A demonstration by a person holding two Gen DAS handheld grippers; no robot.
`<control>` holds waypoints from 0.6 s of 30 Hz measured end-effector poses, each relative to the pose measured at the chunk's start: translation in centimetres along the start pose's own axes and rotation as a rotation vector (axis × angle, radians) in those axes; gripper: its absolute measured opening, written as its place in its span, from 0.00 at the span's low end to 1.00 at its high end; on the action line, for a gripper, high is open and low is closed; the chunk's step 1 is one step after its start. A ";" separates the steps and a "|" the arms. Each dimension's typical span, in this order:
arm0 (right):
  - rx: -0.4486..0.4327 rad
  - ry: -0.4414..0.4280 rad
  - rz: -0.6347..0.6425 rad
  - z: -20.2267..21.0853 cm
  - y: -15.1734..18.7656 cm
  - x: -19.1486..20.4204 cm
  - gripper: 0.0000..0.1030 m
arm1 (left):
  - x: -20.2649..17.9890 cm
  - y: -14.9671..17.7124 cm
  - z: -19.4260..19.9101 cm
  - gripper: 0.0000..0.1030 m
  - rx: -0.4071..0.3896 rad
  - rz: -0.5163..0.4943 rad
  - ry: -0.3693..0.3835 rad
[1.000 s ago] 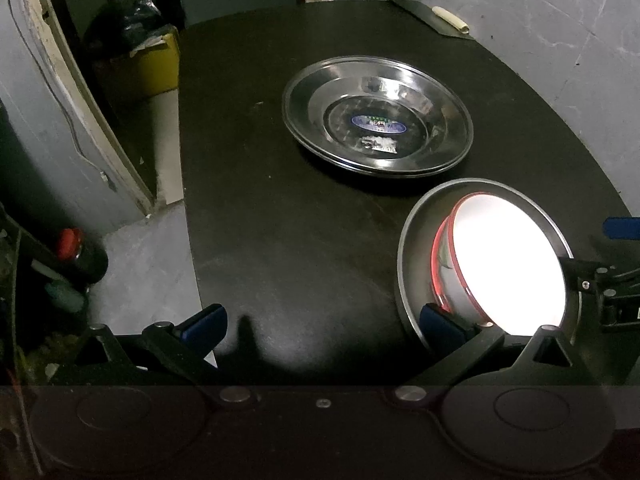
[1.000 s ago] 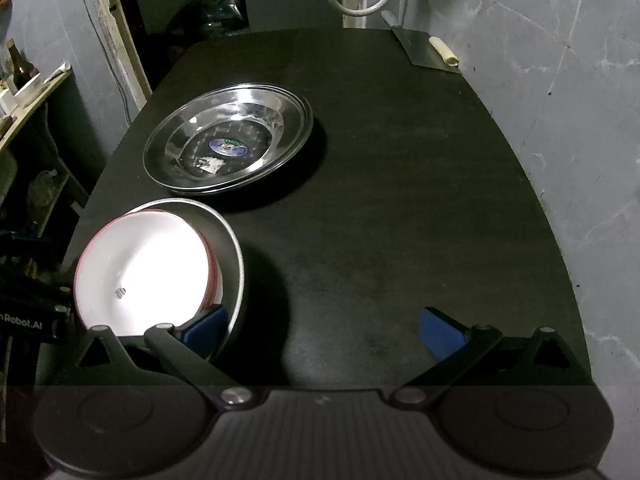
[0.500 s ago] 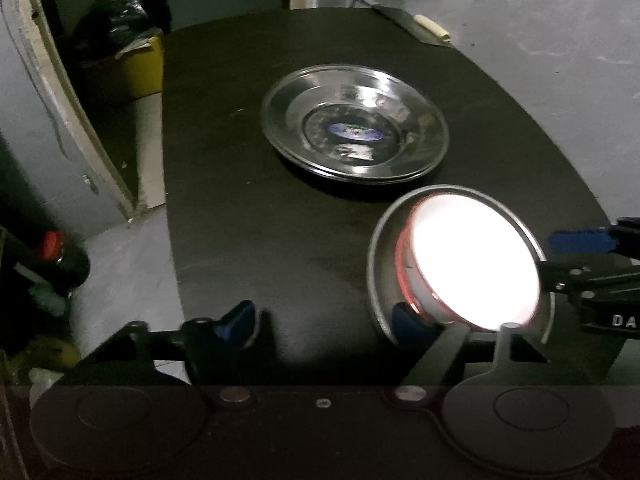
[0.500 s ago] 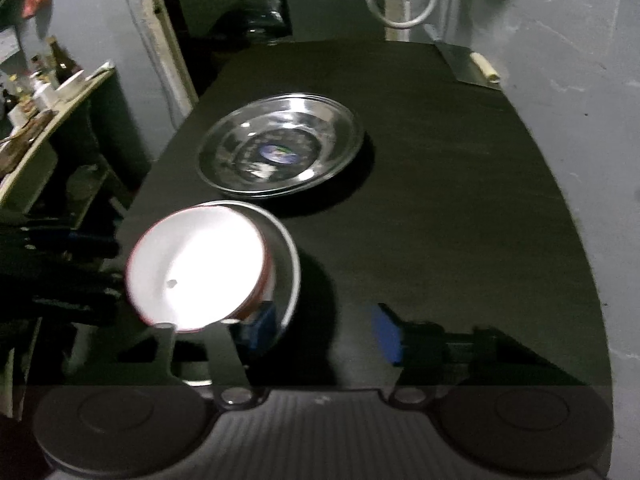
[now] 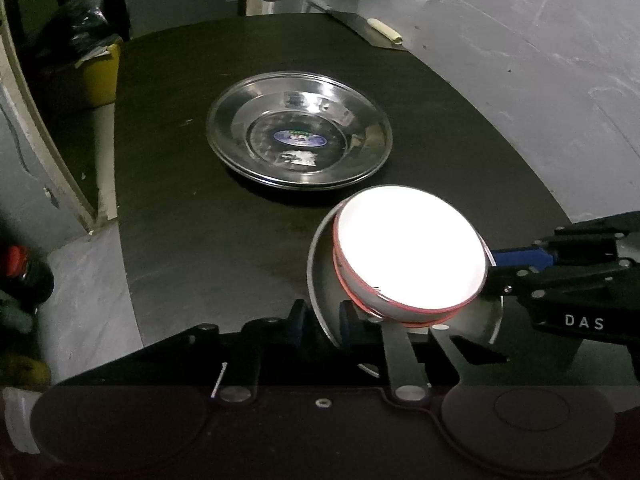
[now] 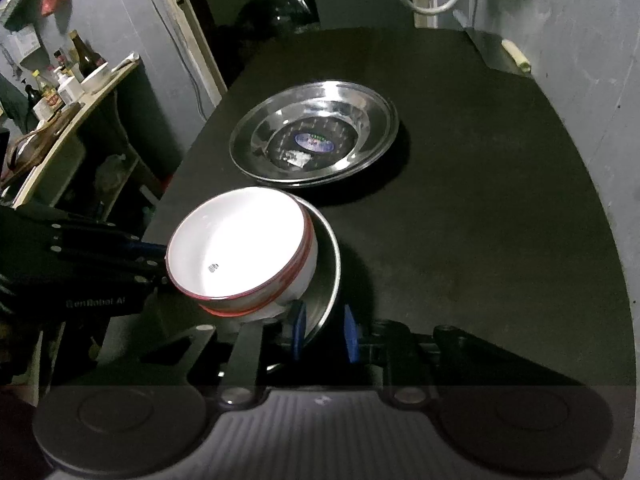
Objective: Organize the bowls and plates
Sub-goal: 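Lift the steel bowl stack and carry it toward the labelled steel plate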
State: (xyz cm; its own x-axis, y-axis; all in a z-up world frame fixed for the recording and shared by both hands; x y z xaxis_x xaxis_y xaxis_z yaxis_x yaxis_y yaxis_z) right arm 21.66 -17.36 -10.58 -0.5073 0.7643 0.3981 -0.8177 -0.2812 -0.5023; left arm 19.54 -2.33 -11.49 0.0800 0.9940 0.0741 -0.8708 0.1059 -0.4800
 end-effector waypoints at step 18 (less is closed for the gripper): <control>0.069 -0.009 -0.015 -1.3 0.1 0.3 0.24 | -0.5 -0.1 0.0 0.16 -0.007 -0.041 -0.024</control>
Point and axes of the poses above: each gripper's, at about its wrist camera, not at the fingertips, and z roughly against the way its jaws point, x to its left, y to its underside, the point moved 6 cm from there along -z, roughly the way its jaws point, and after that the axes turned 14 degrees about -y, right-handed, at the moved point
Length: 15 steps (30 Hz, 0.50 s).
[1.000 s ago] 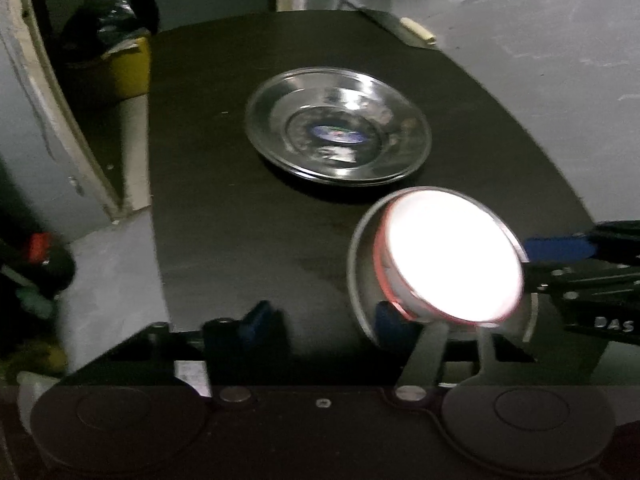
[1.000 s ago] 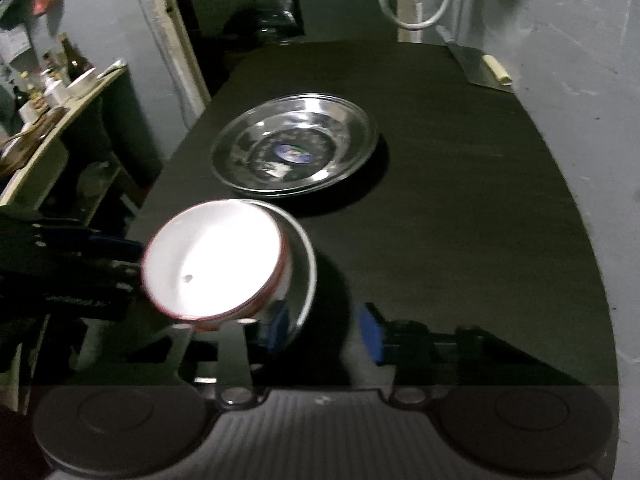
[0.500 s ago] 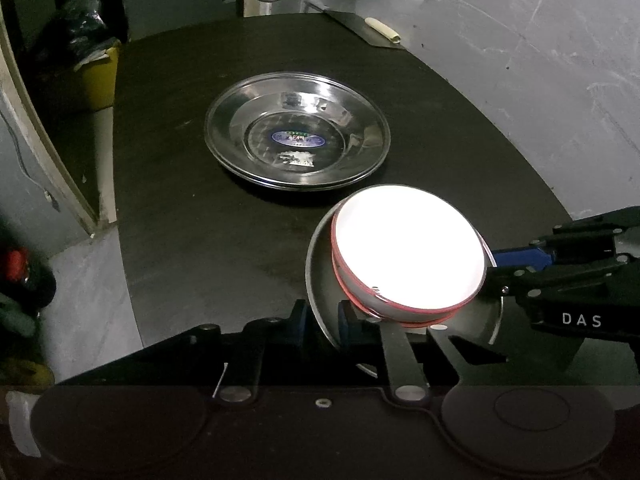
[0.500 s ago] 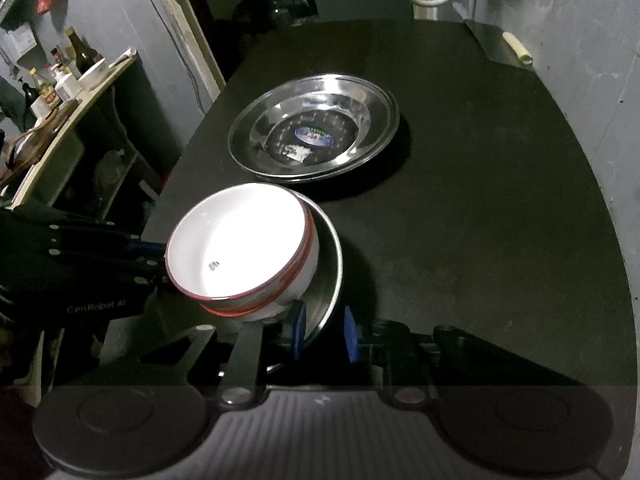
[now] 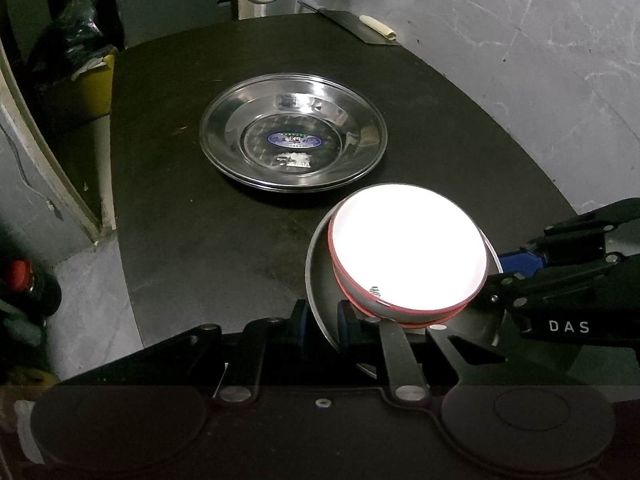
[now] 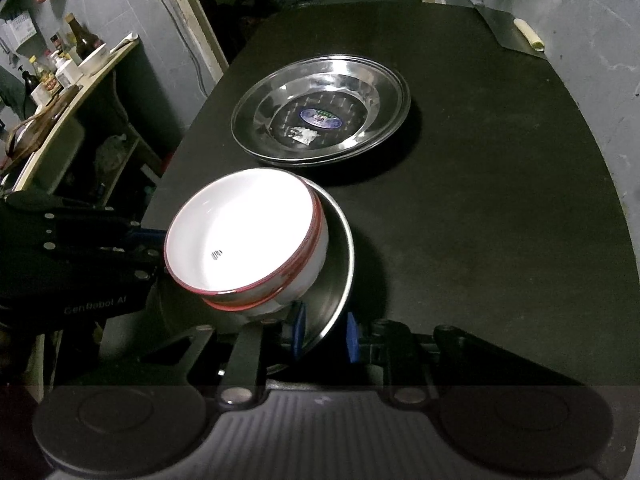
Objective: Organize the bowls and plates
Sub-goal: 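Lift the steel bowl stack and carry it toward the labelled steel plate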
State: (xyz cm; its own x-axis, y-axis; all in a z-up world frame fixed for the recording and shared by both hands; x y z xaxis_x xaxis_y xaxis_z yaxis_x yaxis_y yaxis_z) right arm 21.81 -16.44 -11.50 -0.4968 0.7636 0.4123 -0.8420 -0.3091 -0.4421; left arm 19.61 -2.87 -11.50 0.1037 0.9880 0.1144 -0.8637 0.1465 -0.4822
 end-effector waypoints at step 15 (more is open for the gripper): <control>0.004 -0.014 -0.015 -0.3 0.0 -0.2 0.24 | -0.4 -0.1 -0.7 0.17 0.015 -0.024 0.005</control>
Point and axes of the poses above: each gripper's, at about its wrist camera, not at the fingertips, and z roughly against the way its jaws point, x to its left, y to its underside, the point moved 6 cm from there along -z, roughly the way its jaws point, and after that the axes turned 14 degrees about -y, right-handed, at the moved point
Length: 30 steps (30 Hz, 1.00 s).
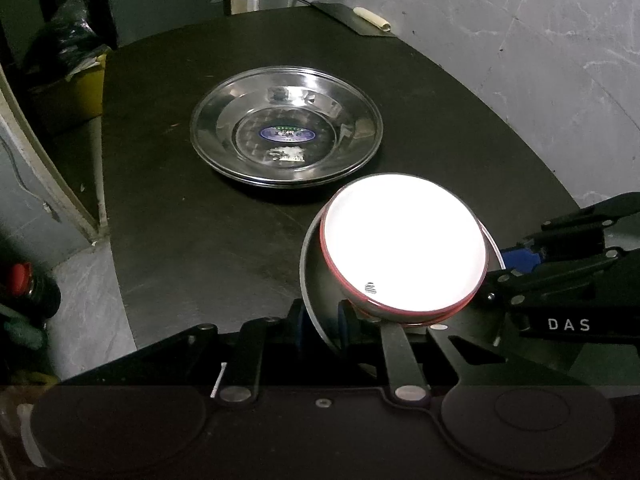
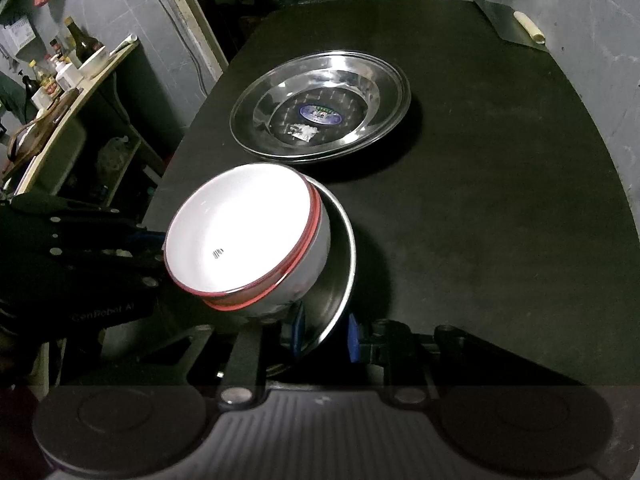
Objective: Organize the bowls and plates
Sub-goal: 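Lift the steel bowl stack and carry it toward the labelled steel plate, then lower the steel bowl stack onto the center of the steel plate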
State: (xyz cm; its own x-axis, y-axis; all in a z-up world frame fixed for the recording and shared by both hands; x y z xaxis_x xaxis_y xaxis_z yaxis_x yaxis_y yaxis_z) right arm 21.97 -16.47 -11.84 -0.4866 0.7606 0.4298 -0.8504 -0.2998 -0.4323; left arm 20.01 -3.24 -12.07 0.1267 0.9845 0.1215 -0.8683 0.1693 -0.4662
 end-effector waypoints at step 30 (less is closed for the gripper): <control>-0.139 -0.021 -0.025 3.8 -3.9 -1.1 0.25 | 0.9 -4.9 1.9 0.12 -0.097 0.127 0.076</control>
Point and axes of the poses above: each gripper's, at about its wrist camera, not at the fingertips, and z roughly against the way its jaws point, x to its left, y to its underside, the point moved 6 cm from there along -z, roughly the way its jaws point, and after that the axes turned 14 degrees about -y, right-handed, at the moved point
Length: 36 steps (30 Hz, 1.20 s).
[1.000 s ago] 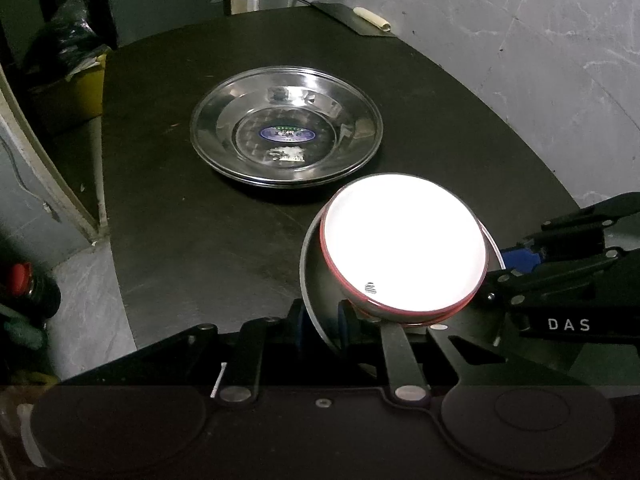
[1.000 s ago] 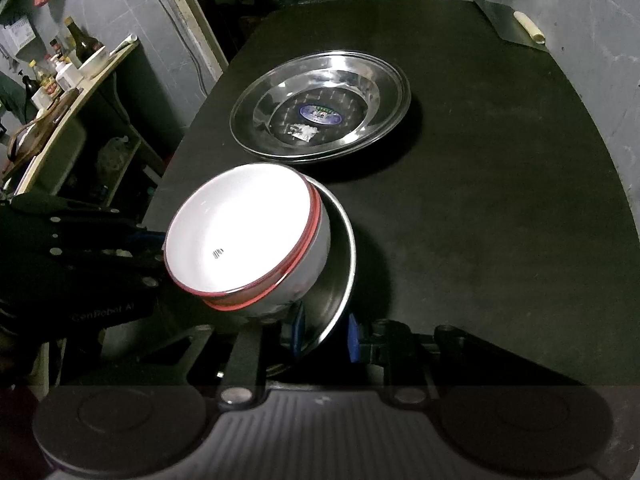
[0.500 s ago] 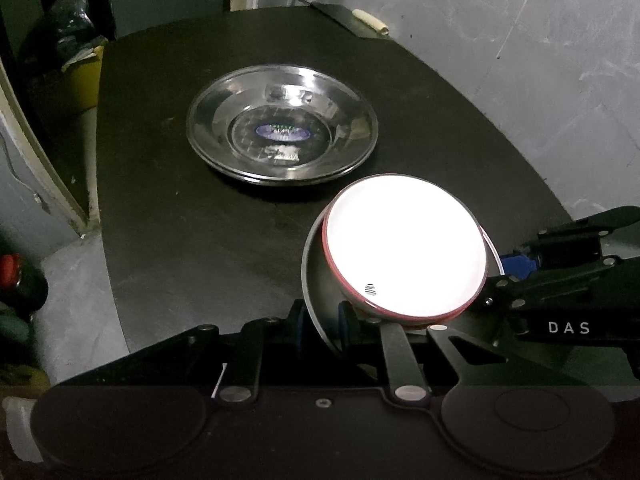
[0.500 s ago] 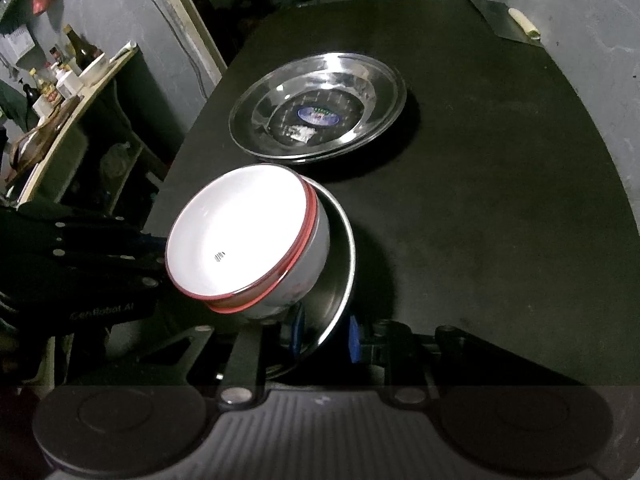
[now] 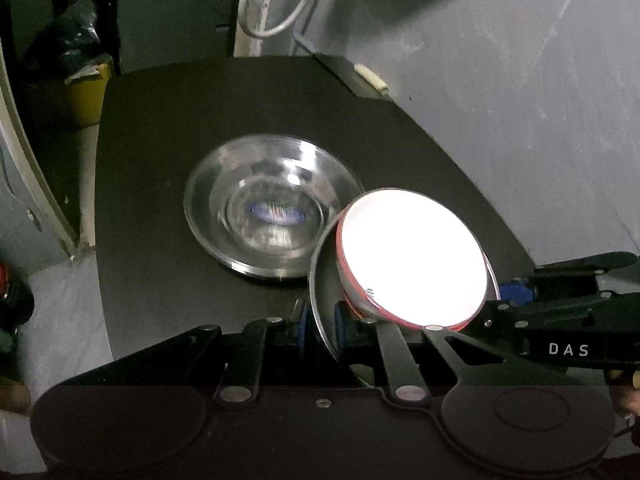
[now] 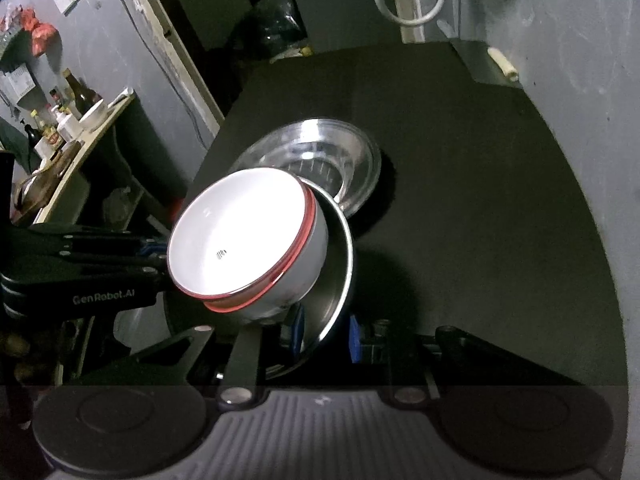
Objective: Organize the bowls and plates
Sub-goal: 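Lower the steel bowl stack onto the center of the steel plate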
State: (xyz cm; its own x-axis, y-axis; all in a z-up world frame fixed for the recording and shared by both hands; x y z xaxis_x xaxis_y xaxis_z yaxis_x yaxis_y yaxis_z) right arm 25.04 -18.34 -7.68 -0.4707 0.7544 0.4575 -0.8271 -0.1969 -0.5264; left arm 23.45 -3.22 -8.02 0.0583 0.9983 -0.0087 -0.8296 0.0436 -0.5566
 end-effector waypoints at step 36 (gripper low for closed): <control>0.082 -0.105 0.113 -10.0 -10.5 -3.0 0.25 | 5.7 -7.2 -8.1 0.11 0.034 0.186 -0.178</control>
State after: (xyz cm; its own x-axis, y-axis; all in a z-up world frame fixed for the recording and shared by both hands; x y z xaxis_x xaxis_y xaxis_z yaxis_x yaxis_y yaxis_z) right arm 38.21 -12.24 -10.64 -0.5878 0.6562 0.4732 -0.7876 -0.3304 -0.5201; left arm 34.25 1.87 -10.75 -0.1928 0.9804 0.0399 -0.8355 -0.1427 -0.5307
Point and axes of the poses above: each gripper's, at about its wrist camera, not at the fingertips, and z roughly against the way its jaws point, x to its left, y to its underside, the point moved 6 cm from there along -z, roughly the way its jaws point, and after that the axes turned 14 degrees about -y, right-handed, at the moved point
